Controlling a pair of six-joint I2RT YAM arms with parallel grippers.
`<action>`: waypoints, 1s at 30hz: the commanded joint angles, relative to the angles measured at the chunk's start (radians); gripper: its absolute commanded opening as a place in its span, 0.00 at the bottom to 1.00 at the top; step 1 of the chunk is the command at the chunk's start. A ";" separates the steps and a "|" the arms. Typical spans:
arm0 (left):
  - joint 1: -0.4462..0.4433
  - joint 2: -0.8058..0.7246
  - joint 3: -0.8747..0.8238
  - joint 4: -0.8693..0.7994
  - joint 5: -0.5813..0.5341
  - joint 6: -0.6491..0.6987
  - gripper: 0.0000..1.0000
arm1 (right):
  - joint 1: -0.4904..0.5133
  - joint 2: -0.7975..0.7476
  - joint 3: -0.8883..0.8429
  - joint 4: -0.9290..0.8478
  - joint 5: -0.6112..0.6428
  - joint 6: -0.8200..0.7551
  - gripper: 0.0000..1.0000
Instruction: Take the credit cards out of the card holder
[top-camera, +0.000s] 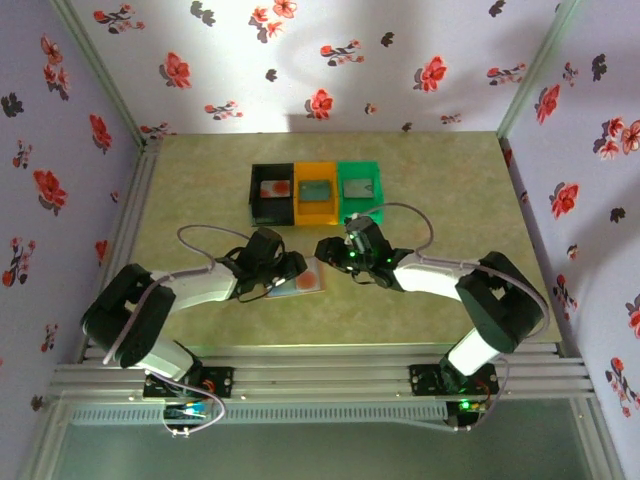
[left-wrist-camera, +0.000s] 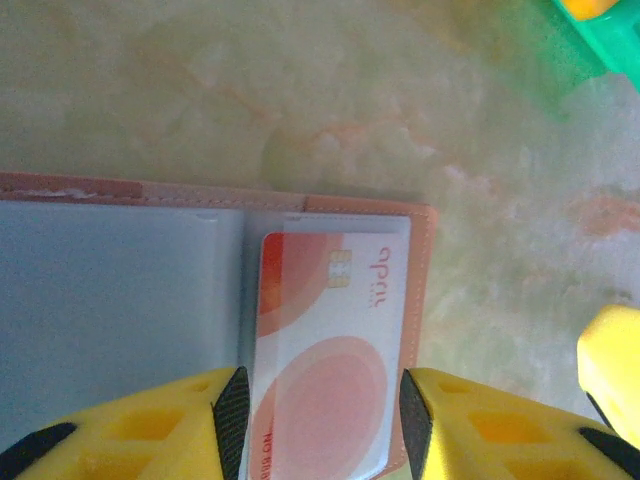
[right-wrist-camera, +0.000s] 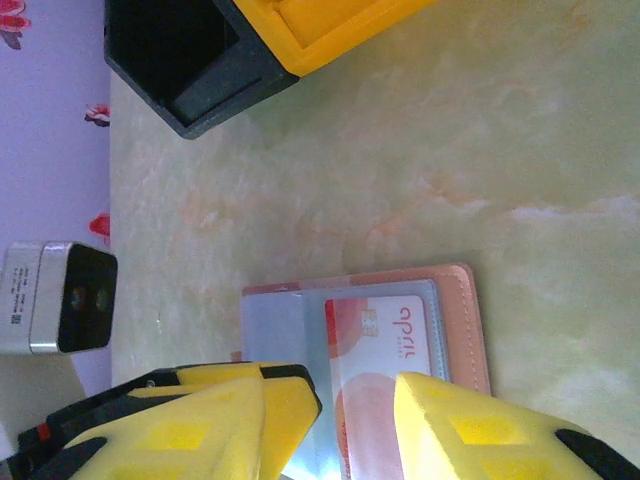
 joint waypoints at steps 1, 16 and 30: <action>0.008 0.015 -0.014 -0.012 -0.017 -0.007 0.44 | 0.004 0.025 -0.007 0.054 -0.012 0.036 0.39; 0.008 0.042 -0.024 -0.036 -0.029 -0.010 0.36 | 0.012 0.109 -0.001 0.129 -0.044 0.070 0.35; 0.009 0.081 -0.025 -0.014 -0.021 -0.010 0.34 | 0.024 0.189 -0.005 0.176 -0.056 0.091 0.31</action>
